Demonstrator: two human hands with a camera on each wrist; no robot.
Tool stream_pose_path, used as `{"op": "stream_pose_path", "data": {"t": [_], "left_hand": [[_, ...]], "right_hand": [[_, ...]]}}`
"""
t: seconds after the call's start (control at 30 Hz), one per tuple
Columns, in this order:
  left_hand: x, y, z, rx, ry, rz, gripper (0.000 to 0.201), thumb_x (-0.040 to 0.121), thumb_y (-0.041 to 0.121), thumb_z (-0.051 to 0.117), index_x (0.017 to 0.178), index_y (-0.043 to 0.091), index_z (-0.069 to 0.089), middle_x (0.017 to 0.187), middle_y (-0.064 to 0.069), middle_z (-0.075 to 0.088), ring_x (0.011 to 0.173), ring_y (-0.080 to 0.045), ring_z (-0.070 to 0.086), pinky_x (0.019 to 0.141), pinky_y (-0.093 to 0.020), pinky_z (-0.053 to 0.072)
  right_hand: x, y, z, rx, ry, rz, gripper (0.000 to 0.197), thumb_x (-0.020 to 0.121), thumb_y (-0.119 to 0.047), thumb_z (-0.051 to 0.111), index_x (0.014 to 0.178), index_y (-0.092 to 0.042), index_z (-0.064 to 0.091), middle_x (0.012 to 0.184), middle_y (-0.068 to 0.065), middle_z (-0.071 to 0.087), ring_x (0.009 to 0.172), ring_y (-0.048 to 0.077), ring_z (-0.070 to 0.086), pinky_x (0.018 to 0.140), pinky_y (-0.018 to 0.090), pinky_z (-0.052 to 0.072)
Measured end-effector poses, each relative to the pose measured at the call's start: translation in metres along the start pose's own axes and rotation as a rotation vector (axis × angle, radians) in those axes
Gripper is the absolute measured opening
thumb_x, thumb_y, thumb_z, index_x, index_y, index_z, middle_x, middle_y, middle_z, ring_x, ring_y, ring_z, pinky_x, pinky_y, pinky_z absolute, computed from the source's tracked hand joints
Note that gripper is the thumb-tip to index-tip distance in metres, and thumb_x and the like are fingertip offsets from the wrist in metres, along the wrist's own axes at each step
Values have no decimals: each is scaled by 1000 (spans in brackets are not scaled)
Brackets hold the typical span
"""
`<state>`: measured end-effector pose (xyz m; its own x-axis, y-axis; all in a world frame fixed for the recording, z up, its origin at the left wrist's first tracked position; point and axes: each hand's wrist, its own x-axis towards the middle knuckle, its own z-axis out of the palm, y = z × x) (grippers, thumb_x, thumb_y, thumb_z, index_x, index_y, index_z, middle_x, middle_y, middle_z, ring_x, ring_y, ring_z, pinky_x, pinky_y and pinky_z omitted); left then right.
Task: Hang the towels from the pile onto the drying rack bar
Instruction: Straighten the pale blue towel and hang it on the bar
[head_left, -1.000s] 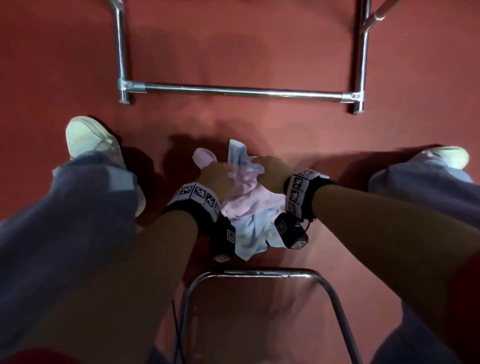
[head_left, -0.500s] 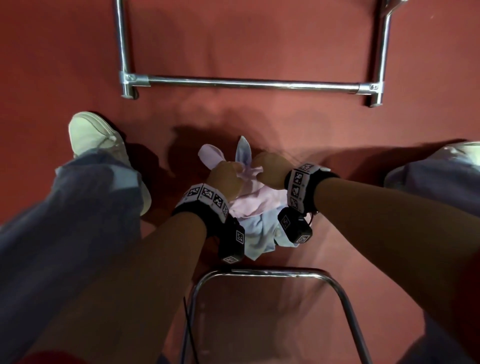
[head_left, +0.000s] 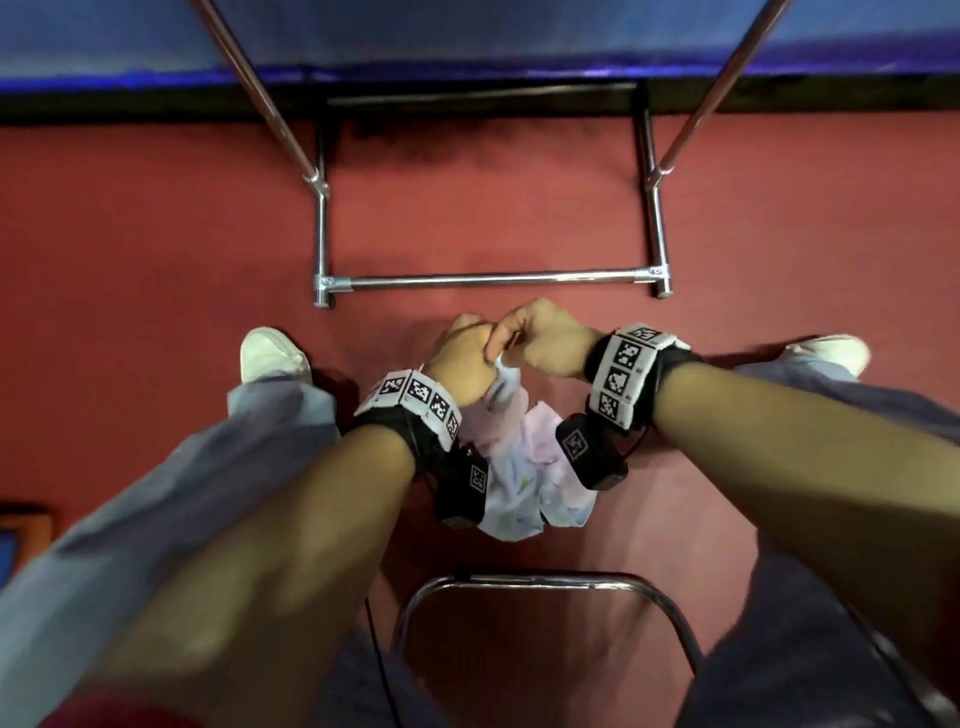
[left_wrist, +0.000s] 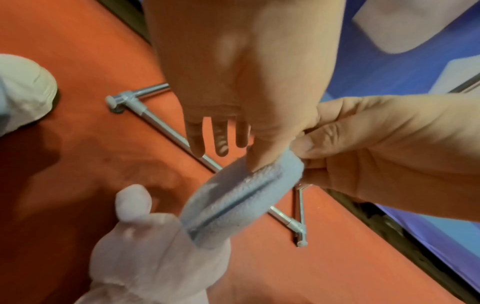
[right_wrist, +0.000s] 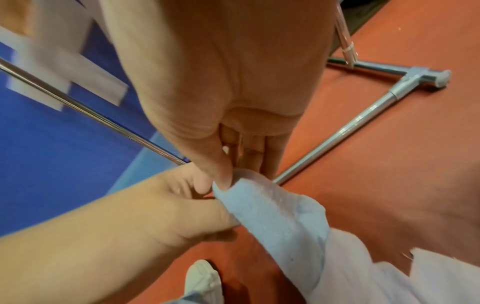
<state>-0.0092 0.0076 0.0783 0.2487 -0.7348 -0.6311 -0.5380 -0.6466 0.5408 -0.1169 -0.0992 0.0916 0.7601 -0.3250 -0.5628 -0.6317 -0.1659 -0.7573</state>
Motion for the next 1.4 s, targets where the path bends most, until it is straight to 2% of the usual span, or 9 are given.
{"op": "stream_pose_path", "data": {"t": [0.17, 0.27, 0.43, 0.57, 0.77, 0.9, 1.03, 1.23, 1.4], "left_hand": [[-52, 44, -33, 80, 175, 106, 30, 78, 35, 56, 99, 22, 72, 128, -1, 56, 123, -26, 48, 108, -41, 37], [-87, 75, -49, 83, 281, 143, 28, 78, 41, 46, 87, 23, 65, 109, -4, 67, 109, -32, 58, 97, -44, 46], [-140, 126, -77, 16, 389, 239, 12, 85, 33, 50, 81, 22, 55, 91, -6, 70, 91, -32, 63, 79, -41, 51], [-174, 159, -101, -46, 489, 311, 13, 86, 14, 56, 77, 21, 53, 81, -2, 64, 80, -26, 58, 61, -31, 39], [-219, 207, -130, -72, 611, 445, 8, 91, 19, 52, 86, 15, 55, 88, -10, 66, 84, -30, 58, 69, -38, 45], [-239, 223, -151, -116, 722, 496, 9, 91, 18, 49, 84, 17, 54, 84, -4, 65, 75, -21, 54, 61, -31, 40], [-251, 223, -177, -123, 833, 490, 12, 92, 15, 46, 85, 21, 54, 84, -3, 64, 81, -25, 57, 62, -32, 37], [-269, 208, -204, -99, 976, 447, 17, 91, 12, 44, 84, 20, 57, 85, -6, 65, 79, -25, 57, 61, -33, 40], [-276, 191, -224, -16, 1076, 433, 20, 89, 15, 50, 86, 28, 65, 93, -3, 67, 91, -28, 59, 77, -39, 49]], "right_hand": [[-64, -47, -22, 17, 105, -163, 33, 77, 11, 59, 78, -19, 72, 64, -9, 63, 52, 2, 51, 56, 22, 44], [-101, -75, -34, 29, 199, -280, 27, 79, 12, 55, 86, -9, 70, 75, -6, 67, 64, 2, 57, 67, 18, 48], [-154, -117, -58, 34, 296, -397, 30, 77, 14, 59, 99, -6, 58, 78, 2, 63, 69, 12, 57, 65, 25, 48], [-194, -141, -80, 34, 346, -414, 36, 83, 7, 62, 116, -5, 53, 84, 11, 61, 69, 11, 53, 61, 16, 44], [-229, -153, -98, -69, 401, -427, 31, 75, -4, 65, 104, -15, 63, 85, 9, 66, 73, 12, 55, 69, 32, 50], [-246, -155, -114, -176, 494, -381, 13, 79, -5, 67, 85, -16, 64, 76, -2, 63, 68, 10, 53, 65, 28, 44], [-255, -154, -133, -332, 613, -305, 23, 80, -17, 71, 65, -21, 54, 67, -3, 56, 67, 16, 52, 63, 31, 40], [-268, -165, -155, -366, 772, -318, 16, 82, -14, 68, 71, -24, 61, 72, -3, 61, 72, 16, 55, 65, 25, 35], [-275, -175, -170, -342, 887, -328, 17, 82, -6, 61, 80, -21, 69, 82, -2, 68, 80, 15, 59, 70, 21, 38]]}}
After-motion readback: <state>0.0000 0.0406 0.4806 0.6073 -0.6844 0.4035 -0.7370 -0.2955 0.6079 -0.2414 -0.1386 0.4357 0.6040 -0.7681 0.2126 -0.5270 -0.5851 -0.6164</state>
